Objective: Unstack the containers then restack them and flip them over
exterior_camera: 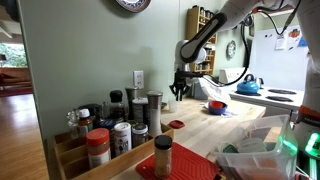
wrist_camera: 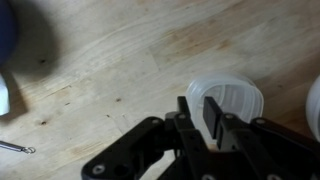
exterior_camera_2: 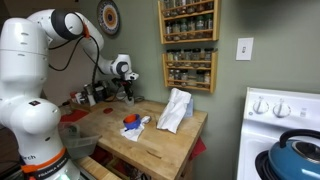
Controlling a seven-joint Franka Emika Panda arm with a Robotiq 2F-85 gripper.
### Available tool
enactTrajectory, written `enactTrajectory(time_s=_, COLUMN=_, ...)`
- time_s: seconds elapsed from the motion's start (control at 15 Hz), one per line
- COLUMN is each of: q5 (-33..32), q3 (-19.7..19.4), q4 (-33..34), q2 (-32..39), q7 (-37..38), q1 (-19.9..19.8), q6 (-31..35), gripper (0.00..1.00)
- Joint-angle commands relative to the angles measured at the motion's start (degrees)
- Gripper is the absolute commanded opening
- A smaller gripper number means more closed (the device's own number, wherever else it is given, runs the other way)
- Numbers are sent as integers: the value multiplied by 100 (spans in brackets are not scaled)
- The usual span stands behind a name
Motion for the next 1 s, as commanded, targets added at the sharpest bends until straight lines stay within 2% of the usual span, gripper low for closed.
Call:
enactTrajectory(time_s=0.0, q5=151, q3=-74, q4=-27, q2=12, q7=-188, q1=53, q6=-13, gripper=0)
enactTrajectory(time_s=0.13, q5=145, q3=-76, q4=-36, q2=-40, q7=-203, q1=55, q6=-41, gripper=0)
enactTrajectory(time_s=0.2, q5=551, q3=108, q4=-87, q2=-152, q7=-602, q1=-91, q6=73, gripper=0)
enactTrajectory(time_s=0.27, q5=-327, q3=-328, q4=-91, q2=-218, q7=273, q1=260, q6=1, gripper=0)
enactTrajectory(time_s=0.33, q5=430, q3=-12, q4=-71, q2=-284, q7=-474, q1=-24, q6=-89, gripper=0)
enactTrajectory(time_s=0.4, q5=-143, q3=-307, q4=-116, q2=-380, q7=185, q1=200, q6=-24, gripper=0)
enactTrajectory(time_s=0.47, q5=462, q3=-64, q4=-142, q2=-447, q7=-395, q1=-13, q6=78, gripper=0)
enactTrajectory(time_s=0.53, q5=518, q3=-71, q4=-139, q2=-543, q7=-409, q1=-23, q6=-52, gripper=0)
enactTrajectory(time_s=0.6, q5=-6, q3=-304, q4=-178, q2=-613, q7=98, q1=152, q6=21, gripper=0)
enactTrajectory(time_s=0.73, q5=590, q3=-105, q4=-255, q2=-863, q7=-441, q1=-51, q6=-4, gripper=0)
enactTrajectory(time_s=0.93, q5=505, q3=-213, q4=-445, q2=-1306, q7=-419, q1=-110, q6=-50, gripper=0)
